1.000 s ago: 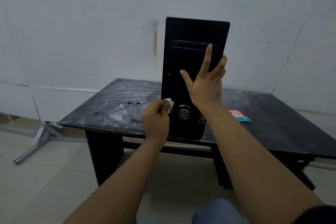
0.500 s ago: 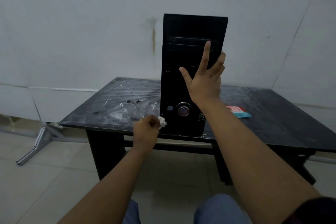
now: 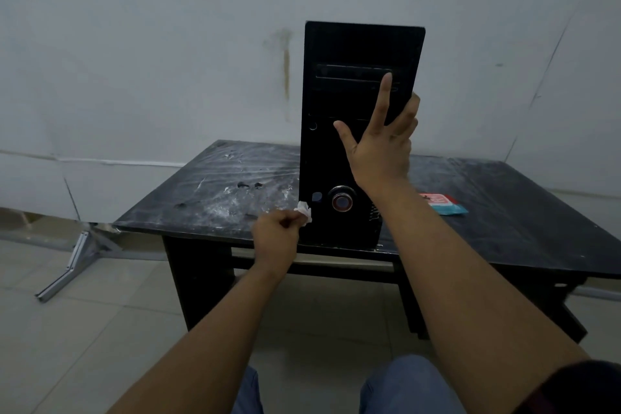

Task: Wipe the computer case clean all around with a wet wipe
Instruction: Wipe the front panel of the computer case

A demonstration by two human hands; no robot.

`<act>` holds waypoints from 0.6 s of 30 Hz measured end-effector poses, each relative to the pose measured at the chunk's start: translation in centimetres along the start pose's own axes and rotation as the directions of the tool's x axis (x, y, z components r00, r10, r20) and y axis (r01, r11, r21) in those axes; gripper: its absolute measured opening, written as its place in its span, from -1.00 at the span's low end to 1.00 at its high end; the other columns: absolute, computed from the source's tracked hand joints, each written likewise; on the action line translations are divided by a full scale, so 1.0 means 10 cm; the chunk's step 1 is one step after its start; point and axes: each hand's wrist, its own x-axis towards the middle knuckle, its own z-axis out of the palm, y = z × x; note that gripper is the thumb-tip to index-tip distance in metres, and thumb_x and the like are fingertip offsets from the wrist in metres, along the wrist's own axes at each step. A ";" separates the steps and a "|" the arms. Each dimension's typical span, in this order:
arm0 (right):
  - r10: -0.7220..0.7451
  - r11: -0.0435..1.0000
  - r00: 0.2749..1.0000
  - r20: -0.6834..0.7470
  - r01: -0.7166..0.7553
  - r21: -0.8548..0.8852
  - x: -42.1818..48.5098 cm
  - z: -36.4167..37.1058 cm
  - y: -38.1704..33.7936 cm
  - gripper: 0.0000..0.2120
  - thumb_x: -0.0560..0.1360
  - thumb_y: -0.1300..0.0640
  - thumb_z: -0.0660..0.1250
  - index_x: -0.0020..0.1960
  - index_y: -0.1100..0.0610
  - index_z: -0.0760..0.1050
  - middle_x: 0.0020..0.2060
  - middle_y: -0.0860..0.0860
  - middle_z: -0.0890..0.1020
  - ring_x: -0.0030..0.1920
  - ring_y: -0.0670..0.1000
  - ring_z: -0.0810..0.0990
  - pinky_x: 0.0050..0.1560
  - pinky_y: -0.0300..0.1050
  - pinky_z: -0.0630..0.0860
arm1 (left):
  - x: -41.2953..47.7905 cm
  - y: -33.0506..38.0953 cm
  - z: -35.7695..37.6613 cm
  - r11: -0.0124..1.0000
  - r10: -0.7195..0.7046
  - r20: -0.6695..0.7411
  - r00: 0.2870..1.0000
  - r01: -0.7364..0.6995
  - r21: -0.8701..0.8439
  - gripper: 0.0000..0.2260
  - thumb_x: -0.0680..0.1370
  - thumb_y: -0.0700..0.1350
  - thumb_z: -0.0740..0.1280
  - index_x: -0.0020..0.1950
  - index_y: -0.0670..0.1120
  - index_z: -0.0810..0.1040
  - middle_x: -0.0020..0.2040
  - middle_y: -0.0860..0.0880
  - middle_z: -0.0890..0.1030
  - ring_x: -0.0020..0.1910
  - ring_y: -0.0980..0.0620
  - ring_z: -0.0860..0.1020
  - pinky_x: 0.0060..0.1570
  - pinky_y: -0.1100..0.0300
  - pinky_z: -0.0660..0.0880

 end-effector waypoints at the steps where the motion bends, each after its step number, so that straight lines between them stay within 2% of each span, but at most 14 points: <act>1: -0.002 1.000 1.000 -0.002 0.002 0.001 0.00 0.00 -0.01 -0.05 0.62 -0.51 0.05 0.74 0.02 -0.21 0.60 0.40 0.02 0.41 0.36 0.37 0.12 0.26 0.66 | 0.02 0.03 -0.02 1.000 0.005 0.000 1.000 -0.005 0.005 -0.91 0.56 -0.25 0.54 -0.04 -0.06 0.79 -0.20 0.22 0.69 -0.16 0.37 0.66 -0.11 0.51 0.53; 6: 0.001 1.000 1.000 0.004 -0.001 -0.012 0.00 0.00 -0.01 -0.05 0.62 -0.50 0.06 0.74 0.03 -0.20 0.60 0.39 0.03 0.40 0.36 0.37 0.10 0.24 0.66 | 0.14 0.24 -0.01 0.996 0.094 -0.112 0.989 -0.095 0.004 -0.94 0.56 -0.22 0.54 -0.01 -0.09 0.80 -0.22 0.26 0.66 -0.18 0.41 0.64 -0.16 0.56 0.47; 8: 0.005 1.000 1.000 0.004 -0.005 -0.022 0.00 0.00 -0.01 -0.05 0.62 -0.51 0.06 0.74 0.04 -0.19 0.60 0.40 0.04 0.39 0.36 0.38 0.08 0.22 0.66 | 0.13 0.19 0.00 0.998 0.070 -0.083 0.994 -0.070 -0.003 -0.96 0.55 -0.21 0.56 -0.04 -0.09 0.80 -0.23 0.24 0.67 -0.20 0.39 0.65 -0.16 0.54 0.49; 11: 0.005 1.000 1.000 -0.001 -0.005 -0.021 0.00 0.00 -0.01 -0.04 0.62 -0.51 0.06 0.74 0.04 -0.18 0.60 0.40 0.05 0.39 0.36 0.38 0.07 0.21 0.66 | 0.06 0.02 0.00 0.994 0.068 -0.035 0.997 -0.065 0.087 -0.95 0.52 -0.16 0.60 -0.03 -0.08 0.80 -0.24 0.25 0.67 -0.21 0.39 0.65 -0.11 0.52 0.53; 14: 0.004 1.000 1.000 0.002 -0.004 -0.013 0.01 0.00 -0.01 -0.04 0.61 -0.51 0.07 0.74 0.04 -0.18 0.60 0.40 0.04 0.41 0.36 0.37 0.09 0.22 0.66 | 0.03 -0.05 0.01 0.994 0.063 -0.048 0.997 -0.059 0.089 -0.95 0.52 -0.18 0.60 -0.03 -0.10 0.80 -0.28 0.26 0.64 -0.24 0.37 0.64 -0.11 0.56 0.48; 16: 0.000 1.000 1.000 0.006 0.000 -0.009 0.01 -0.01 -0.01 -0.05 0.61 -0.50 0.07 0.74 0.03 -0.19 0.60 0.40 0.02 0.42 0.37 0.36 0.10 0.23 0.66 | -0.01 -0.02 0.03 1.000 -0.002 -0.062 0.998 0.002 0.006 -0.94 0.53 -0.19 0.58 -0.09 -0.03 0.79 -0.30 0.21 0.68 -0.25 0.32 0.66 -0.10 0.46 0.57; 18: 0.000 1.000 1.000 0.007 0.000 -0.012 0.01 -0.01 -0.01 -0.05 0.62 -0.51 0.06 0.74 0.03 -0.21 0.61 0.40 0.02 0.42 0.37 0.36 0.10 0.23 0.67 | -0.05 0.00 0.07 0.980 -0.151 -0.077 0.985 0.139 -0.144 -0.85 0.53 -0.19 0.59 -0.15 0.05 0.74 -0.30 0.17 0.70 -0.25 0.31 0.67 -0.20 0.42 0.58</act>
